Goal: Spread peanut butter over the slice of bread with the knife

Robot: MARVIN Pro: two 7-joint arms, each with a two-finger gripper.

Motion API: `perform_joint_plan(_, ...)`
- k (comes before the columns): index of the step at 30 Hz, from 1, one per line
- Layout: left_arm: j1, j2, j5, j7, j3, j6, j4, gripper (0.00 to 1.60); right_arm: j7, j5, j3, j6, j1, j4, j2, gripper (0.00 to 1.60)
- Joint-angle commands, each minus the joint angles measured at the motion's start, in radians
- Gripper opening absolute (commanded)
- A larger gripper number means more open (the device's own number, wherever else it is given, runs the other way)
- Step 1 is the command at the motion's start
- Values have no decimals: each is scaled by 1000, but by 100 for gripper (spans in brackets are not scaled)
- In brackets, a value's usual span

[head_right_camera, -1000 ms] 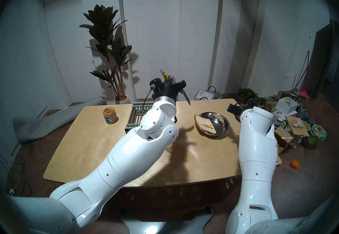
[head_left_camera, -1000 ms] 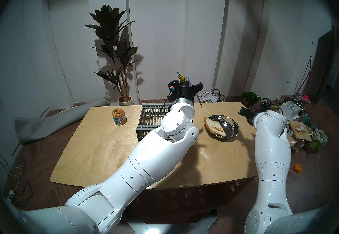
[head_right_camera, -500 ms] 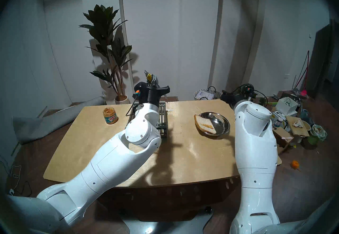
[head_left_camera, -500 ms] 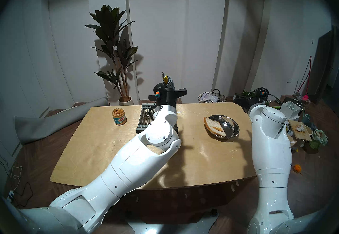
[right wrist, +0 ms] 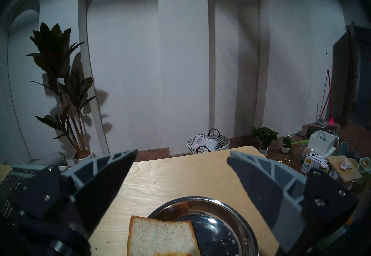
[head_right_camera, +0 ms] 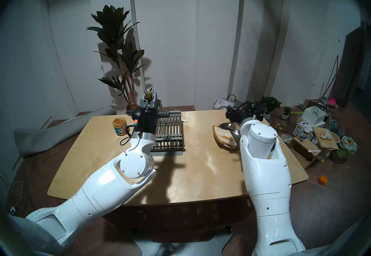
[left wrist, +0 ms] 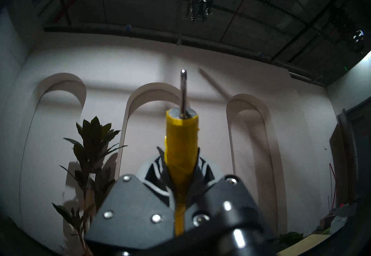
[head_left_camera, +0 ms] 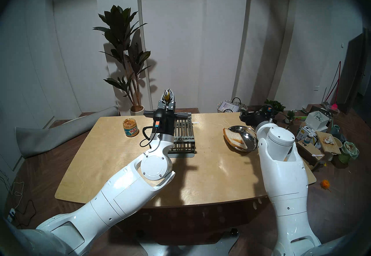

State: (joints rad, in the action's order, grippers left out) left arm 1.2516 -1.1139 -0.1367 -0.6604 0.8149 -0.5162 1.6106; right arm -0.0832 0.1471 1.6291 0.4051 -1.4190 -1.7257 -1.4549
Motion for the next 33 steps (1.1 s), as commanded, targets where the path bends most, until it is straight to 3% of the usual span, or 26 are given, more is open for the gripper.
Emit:
perform_joint_plan(1,-29,25,71,37,6,-128,-102,0,-14,-30,-33,-113,27,37,-12,160)
perform_joint_plan(13,-86,-52,75,66,-3,-318,-301,0,-48,-57,-53,-188,26,66,-20,160)
perform_joint_plan(18,-97,-73,69,78,-3,-362,-347,0,-62,-66,-56,-199,22,67,-20,160)
perform_joint_plan(24,-92,-84,37,94,-7,-367,-361,0,-74,-70,-57,-207,19,66,-23,160)
perform_joint_plan(33,-78,-77,12,113,-12,-320,-345,0,-76,-61,-57,-222,20,79,-30,160)
